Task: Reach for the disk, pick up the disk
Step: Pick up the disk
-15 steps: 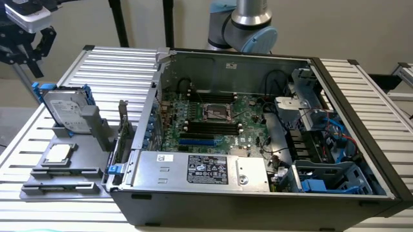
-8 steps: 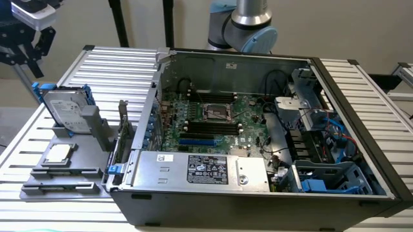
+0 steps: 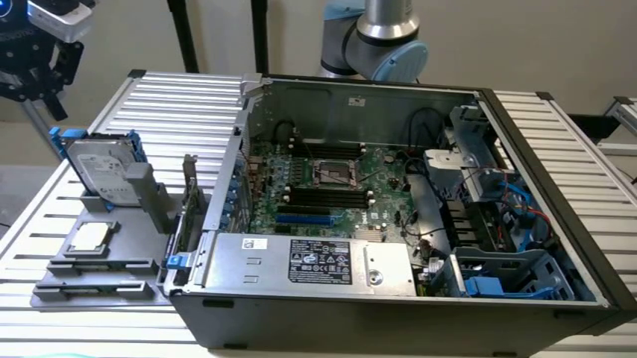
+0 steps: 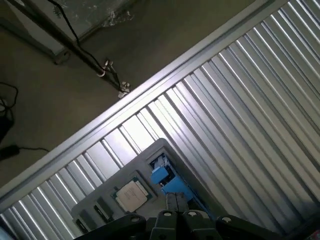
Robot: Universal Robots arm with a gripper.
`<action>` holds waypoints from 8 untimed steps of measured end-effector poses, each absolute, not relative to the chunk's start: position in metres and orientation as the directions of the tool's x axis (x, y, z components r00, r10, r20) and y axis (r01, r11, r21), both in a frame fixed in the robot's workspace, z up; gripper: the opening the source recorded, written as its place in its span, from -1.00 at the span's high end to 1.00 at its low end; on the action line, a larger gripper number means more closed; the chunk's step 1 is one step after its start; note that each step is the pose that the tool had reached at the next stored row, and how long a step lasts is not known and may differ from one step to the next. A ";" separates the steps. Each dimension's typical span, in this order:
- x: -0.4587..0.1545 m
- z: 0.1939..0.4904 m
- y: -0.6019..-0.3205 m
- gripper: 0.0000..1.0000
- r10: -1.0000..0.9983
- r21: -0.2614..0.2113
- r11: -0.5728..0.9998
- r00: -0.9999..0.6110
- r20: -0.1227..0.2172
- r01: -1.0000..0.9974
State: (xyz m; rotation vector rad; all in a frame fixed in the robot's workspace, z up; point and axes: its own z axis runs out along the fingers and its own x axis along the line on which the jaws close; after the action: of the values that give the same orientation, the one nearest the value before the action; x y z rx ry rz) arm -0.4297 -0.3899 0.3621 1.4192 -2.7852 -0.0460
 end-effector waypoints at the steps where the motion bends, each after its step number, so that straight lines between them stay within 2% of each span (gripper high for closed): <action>1: -0.430 0.362 -0.390 0.79 -0.820 0.033 0.572 -0.573 0.000 -0.819; 8: -0.430 0.362 -0.390 0.79 -0.886 0.033 0.463 -0.463 0.000 -0.886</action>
State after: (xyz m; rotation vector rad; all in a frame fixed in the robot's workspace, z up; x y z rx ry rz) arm -0.4296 -0.3899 0.3621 1.6184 -2.6722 -0.0440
